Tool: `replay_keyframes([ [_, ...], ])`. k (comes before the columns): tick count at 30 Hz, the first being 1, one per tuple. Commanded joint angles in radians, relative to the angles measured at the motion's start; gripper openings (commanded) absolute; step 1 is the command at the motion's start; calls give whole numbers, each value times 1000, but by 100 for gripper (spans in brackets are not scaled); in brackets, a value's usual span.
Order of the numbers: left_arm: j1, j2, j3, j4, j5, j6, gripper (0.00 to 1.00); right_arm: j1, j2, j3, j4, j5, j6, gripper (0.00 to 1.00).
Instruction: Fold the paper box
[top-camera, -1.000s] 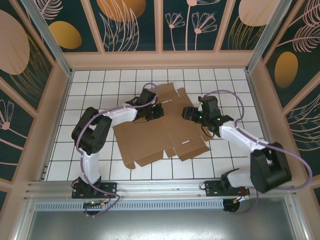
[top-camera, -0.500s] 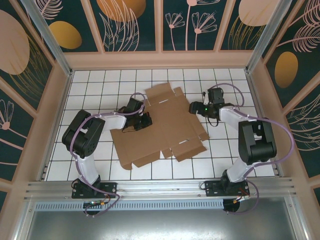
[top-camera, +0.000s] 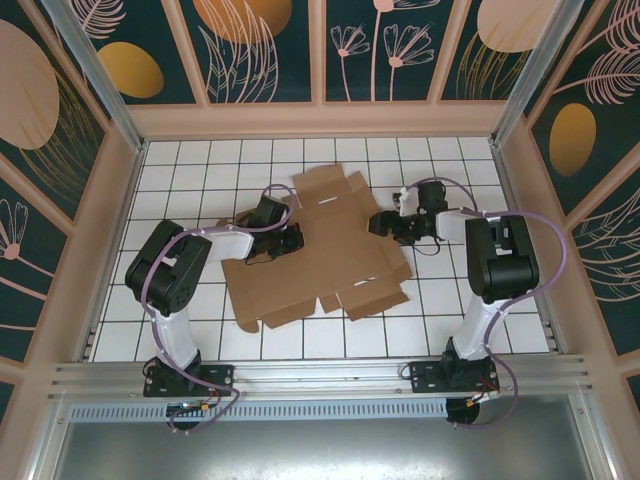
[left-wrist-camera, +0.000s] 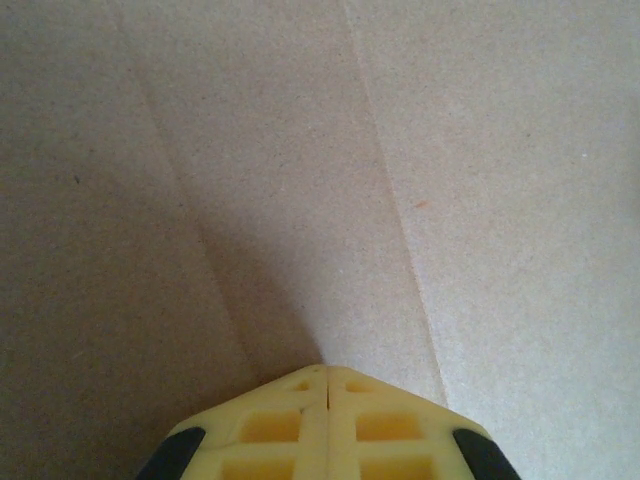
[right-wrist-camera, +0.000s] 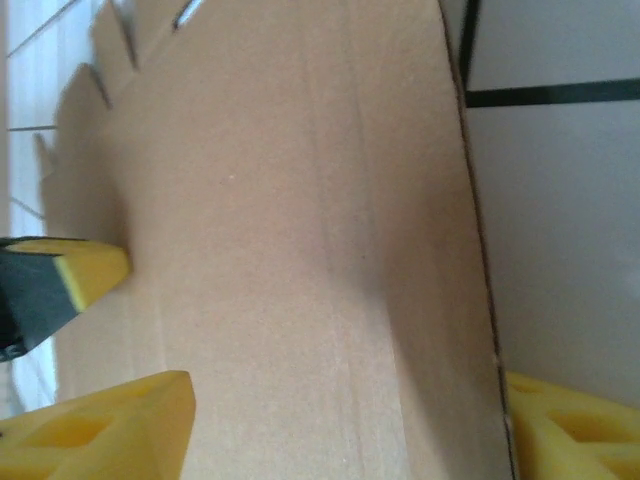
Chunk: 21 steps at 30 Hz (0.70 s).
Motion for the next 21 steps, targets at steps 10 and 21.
replay_keyframes([
  [10,8,73,-67,21,-14,-4,0,14,-21,-130,147,-224,166,49],
  [21,9,-33,-114,64,71,-43,6,7,-212,-124,-48,49,101,14],
])
